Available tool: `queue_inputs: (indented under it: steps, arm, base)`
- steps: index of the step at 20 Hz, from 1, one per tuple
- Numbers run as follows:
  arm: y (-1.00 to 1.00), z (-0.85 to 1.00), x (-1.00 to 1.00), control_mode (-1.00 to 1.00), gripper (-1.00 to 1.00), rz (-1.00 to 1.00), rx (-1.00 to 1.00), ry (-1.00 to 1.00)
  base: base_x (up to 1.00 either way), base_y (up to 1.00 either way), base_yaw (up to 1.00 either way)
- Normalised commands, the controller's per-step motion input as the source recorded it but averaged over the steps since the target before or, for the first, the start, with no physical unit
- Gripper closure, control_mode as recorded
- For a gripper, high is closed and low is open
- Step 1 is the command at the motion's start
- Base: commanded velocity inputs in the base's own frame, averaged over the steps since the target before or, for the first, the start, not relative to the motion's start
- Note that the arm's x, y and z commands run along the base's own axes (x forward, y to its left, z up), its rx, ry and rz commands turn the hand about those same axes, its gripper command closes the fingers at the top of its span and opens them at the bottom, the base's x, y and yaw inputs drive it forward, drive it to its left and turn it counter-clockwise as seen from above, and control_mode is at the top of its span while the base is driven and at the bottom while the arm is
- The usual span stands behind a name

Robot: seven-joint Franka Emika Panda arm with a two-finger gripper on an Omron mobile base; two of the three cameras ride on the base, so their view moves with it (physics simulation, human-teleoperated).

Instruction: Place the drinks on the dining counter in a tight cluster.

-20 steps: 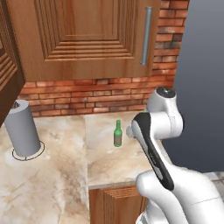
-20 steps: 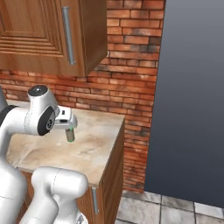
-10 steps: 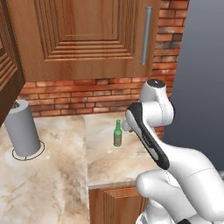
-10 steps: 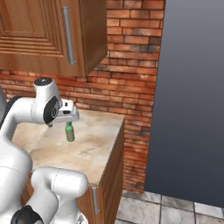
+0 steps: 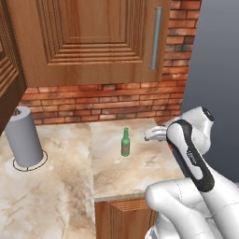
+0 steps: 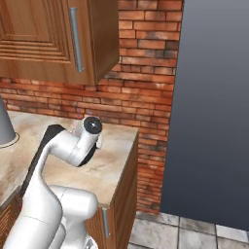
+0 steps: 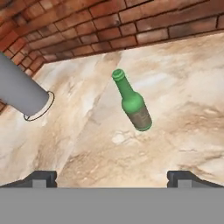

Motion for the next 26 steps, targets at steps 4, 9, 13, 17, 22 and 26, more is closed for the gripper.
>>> queue_inputs:
  steps: [4, 9, 13, 17, 22, 26]
  arm:
    - [-0.12, -0.09, 0.58, -1.0, -1.0, 0.26, 0.38, -0.12]
    - [-0.02, 0.2, 0.67, -1.0, -1.0, 0.35, 0.08, -0.01]
    - [0.0, 0.03, 0.49, -1.0, -1.0, 0.2, -0.03, -0.01]
    - [0.0, -0.02, 0.11, -1.0, -1.0, 0.04, -0.14, 0.02]
    - [0.0, -0.33, 0.0, -1.0, -1.0, -0.06, -0.09, -0.03]
    - [0.0, -0.41, 0.04, -1.0, -1.0, -0.02, -0.05, -0.12]
  base:
    - [0.0, 0.0, 0.0]
    - [0.0, 0.0, 0.0]
    - [0.0, 0.0, 0.0]
    - [0.0, 0.0, 0.0]
    - [0.0, 0.0, 0.0]
    - [0.0, 0.0, 0.0]
